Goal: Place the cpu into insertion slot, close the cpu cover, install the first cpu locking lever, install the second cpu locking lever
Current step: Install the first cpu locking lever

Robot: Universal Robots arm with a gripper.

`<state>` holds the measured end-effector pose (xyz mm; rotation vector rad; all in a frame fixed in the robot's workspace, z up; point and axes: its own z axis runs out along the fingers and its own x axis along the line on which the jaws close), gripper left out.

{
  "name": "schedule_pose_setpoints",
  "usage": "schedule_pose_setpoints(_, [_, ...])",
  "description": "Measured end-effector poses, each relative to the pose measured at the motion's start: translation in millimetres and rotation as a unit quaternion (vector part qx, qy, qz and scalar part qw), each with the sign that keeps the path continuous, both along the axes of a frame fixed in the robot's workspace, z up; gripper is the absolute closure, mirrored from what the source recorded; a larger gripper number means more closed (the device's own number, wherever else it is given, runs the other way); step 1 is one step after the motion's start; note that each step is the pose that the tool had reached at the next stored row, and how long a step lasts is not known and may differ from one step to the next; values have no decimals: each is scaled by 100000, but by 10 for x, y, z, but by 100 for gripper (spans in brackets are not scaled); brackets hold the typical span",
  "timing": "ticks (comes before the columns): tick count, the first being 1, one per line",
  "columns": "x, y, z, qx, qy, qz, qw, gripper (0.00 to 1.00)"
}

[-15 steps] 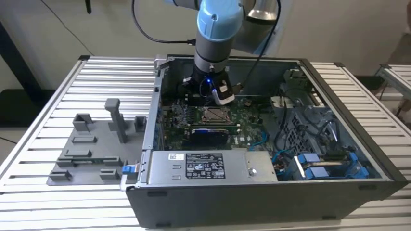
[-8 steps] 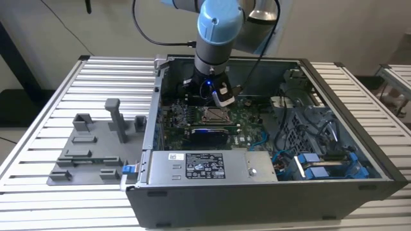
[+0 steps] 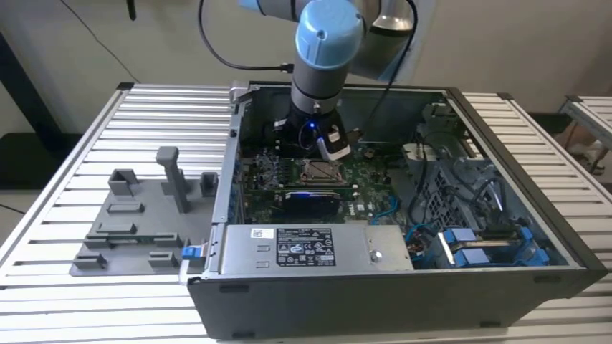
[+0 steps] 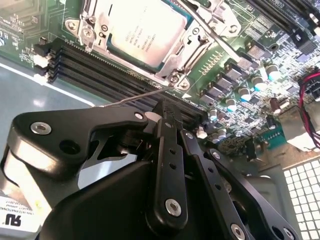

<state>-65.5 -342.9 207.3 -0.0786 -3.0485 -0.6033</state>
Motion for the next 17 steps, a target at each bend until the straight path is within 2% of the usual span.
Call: schedule_pose_setpoints(17, [118, -1, -93, -15, 10, -2, 100000, 89])
